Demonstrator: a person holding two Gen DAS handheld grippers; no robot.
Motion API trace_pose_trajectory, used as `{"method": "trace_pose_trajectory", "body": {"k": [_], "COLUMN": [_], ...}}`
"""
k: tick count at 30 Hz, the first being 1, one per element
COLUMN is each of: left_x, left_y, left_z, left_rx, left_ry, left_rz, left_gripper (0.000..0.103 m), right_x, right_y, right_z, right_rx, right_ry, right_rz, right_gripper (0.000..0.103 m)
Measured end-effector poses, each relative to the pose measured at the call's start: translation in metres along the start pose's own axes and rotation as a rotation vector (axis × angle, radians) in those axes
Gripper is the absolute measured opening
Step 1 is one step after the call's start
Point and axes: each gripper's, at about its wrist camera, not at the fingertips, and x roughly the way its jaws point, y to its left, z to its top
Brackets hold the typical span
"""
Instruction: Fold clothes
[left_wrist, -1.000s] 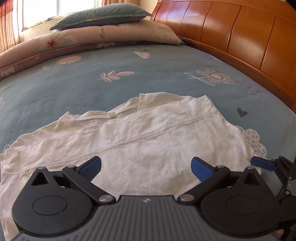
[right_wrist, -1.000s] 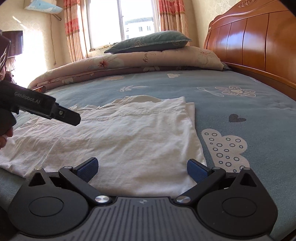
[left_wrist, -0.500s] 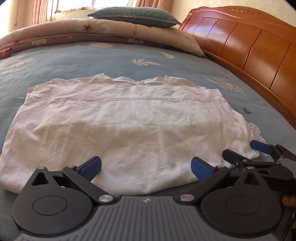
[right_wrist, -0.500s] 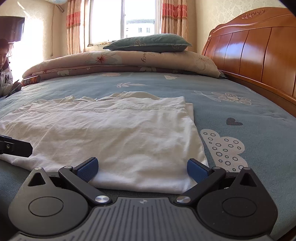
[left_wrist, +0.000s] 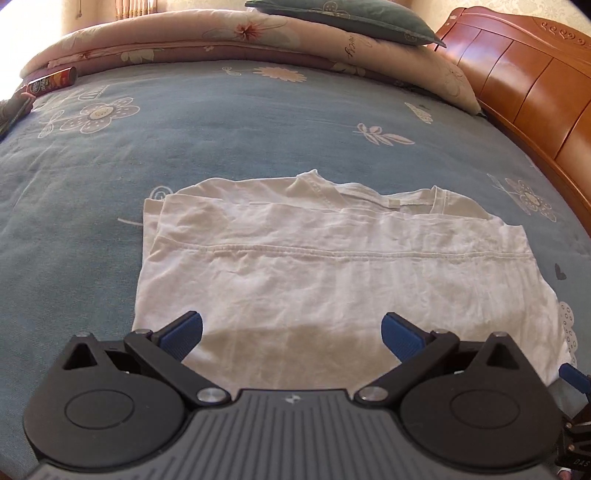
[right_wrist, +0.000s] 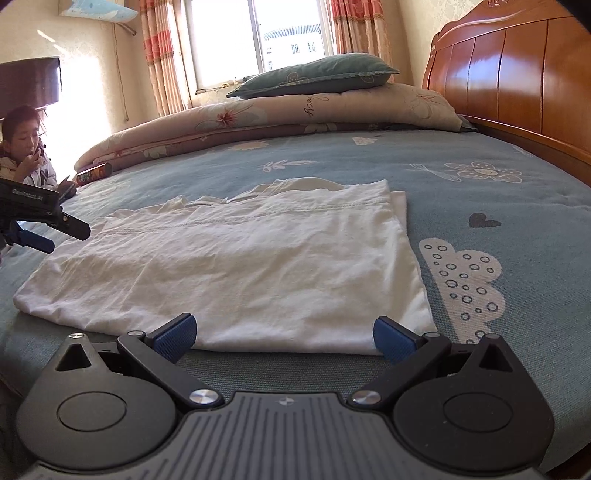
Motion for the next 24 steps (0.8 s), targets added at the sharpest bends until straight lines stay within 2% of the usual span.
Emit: {"method": "trace_pose_trajectory", "body": {"k": [3,7,12,15,17,20,22,24], "left_x": [0.011,0.03,0.026,0.027,0.028,0.02,0.013,0.011], "left_y": [0.003,0.015,0.058,0.081,0.092,0.095,0.094,0.097], "left_z": [0.009,0.012,0.003,0.001,-0.001,0.008,0.013,0.015], "left_rx": [-0.001,0.001,-0.09,-0.145,-0.159,-0.123,-0.089,-0.084], "left_ry": [-0.003,0.053,0.073,0.088,0.1,0.13,0.116,0.102], "left_rz": [-0.05,-0.096,-0.196,-0.277,-0.333,-0.331,-0.303,-0.306], "left_gripper": [0.102,0.102,0.102,0.102,0.102,0.102,0.102,0.102], "right_x": [-0.014,-0.023,-0.014,-0.002,0.004,0.006,0.008,0.015], "right_y": [0.005,0.016,0.035,0.053,0.071,0.101,0.12,0.141], "right_z": [0.0,0.003,0.016,0.027,0.035,0.05,0.061,0.07], "right_rx": [0.012,0.018,0.034,0.05,0.008,-0.1,-0.144,-0.176], "right_ry": [0.002,0.007,-0.005,-0.001,0.016,0.015,-0.008,-0.006], "right_rz": [-0.026,-0.053,-0.068,-0.026,0.009,0.057,0.116,0.191], "right_gripper": [0.103,0.103,0.103,0.103,0.103,0.103,0.103,0.103]}}
